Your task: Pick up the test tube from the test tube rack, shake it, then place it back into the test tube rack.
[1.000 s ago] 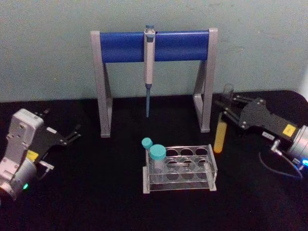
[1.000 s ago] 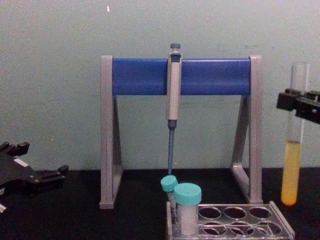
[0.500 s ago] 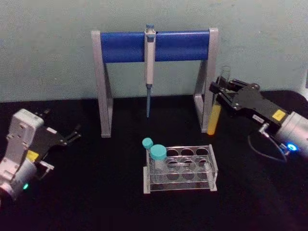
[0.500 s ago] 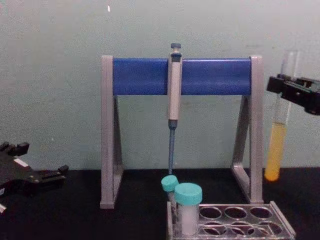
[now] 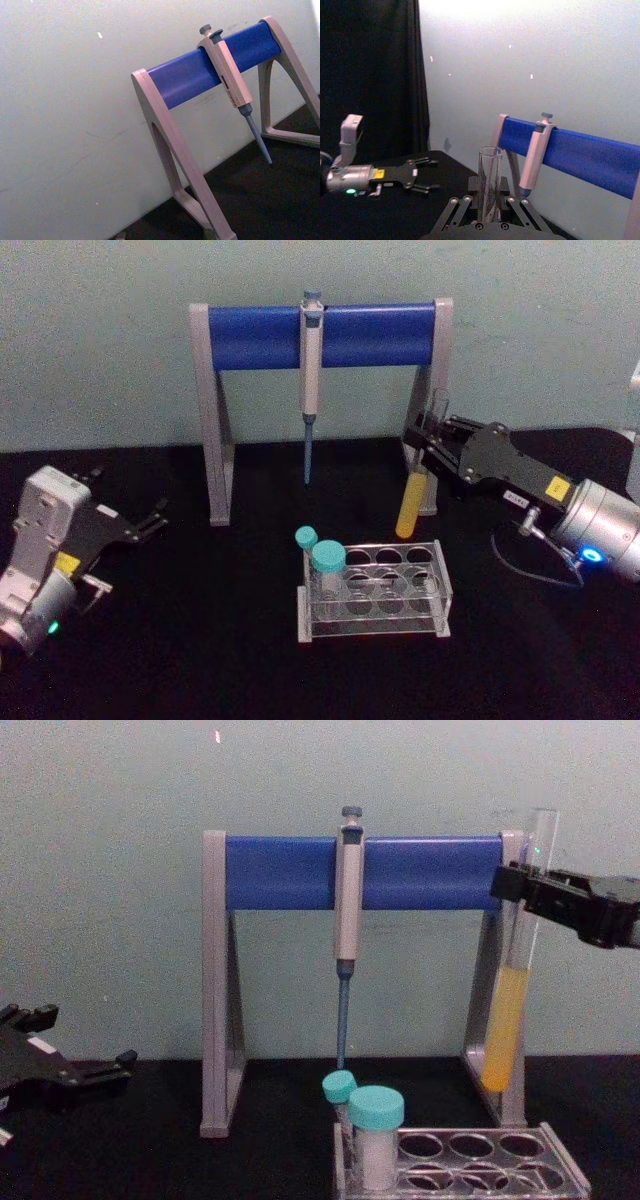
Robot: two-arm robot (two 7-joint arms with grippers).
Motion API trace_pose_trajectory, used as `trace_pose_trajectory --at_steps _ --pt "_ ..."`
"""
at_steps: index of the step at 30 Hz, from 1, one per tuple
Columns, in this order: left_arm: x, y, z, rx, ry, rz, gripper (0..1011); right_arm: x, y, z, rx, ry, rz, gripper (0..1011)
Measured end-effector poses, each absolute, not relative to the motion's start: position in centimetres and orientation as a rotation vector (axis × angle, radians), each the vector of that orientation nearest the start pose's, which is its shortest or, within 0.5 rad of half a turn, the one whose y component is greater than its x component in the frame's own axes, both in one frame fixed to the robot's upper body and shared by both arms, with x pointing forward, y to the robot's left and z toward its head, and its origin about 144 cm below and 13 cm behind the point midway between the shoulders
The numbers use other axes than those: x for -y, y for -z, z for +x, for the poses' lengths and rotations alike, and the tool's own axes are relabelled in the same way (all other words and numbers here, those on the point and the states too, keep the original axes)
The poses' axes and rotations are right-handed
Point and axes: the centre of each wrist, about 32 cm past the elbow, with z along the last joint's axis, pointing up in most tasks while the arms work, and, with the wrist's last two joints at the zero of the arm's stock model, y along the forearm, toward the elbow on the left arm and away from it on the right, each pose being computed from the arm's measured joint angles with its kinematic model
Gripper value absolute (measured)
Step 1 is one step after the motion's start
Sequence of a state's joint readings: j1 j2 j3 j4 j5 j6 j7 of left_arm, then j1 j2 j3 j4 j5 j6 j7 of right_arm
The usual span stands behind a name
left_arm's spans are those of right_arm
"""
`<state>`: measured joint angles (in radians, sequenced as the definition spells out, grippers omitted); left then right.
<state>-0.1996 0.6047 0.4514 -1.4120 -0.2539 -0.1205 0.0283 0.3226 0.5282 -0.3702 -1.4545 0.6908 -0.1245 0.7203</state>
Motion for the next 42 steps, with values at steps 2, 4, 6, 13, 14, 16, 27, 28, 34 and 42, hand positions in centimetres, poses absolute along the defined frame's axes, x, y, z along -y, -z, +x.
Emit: trace_pose_trajectory --at_steps 2,4,6,13,14,16,27,28,34,42 --pt "-31.0 -114.0 48.9 0.285 -1.248 0.305 1001 29.6 -120.8 52.7 0.078 0.587 0.156 235" --pt "-31.0 -114.0 48.9 0.285 -1.248 0.304 1001 29.7 -120.8 52.5 0.077 0.580 0.147 235" --pt "-31.0 -114.0 48.9 0.285 -1.248 0.304 1001 29.9 -120.8 52.2 0.079 0.571 0.135 235" --pt "-31.0 -114.0 48.9 0.285 -1.248 0.304 1001 30.4 -120.7 51.5 0.081 0.561 0.103 235" --pt "-31.0 -114.0 48.9 0.285 -1.248 0.304 1001 30.5 -120.6 51.4 0.079 0.560 0.100 235" --pt "-31.0 -114.0 48.9 0.285 -1.248 0.304 1001 30.6 -120.5 51.0 0.072 0.559 0.090 235" --pt "-31.0 -114.0 48.9 0.285 -1.248 0.304 1001 31.2 -119.8 50.1 0.037 0.576 0.059 235" --pt "-31.0 -114.0 48.9 0.285 -1.248 0.304 1001 31.2 -119.8 50.1 0.036 0.577 0.057 235" --pt "-31.0 -114.0 48.9 0.285 -1.248 0.304 1001 31.3 -119.3 50.2 0.025 0.583 0.044 235" --pt "-31.0 -114.0 48.9 0.285 -1.248 0.304 1001 31.2 -118.9 50.6 0.011 0.582 0.031 235"
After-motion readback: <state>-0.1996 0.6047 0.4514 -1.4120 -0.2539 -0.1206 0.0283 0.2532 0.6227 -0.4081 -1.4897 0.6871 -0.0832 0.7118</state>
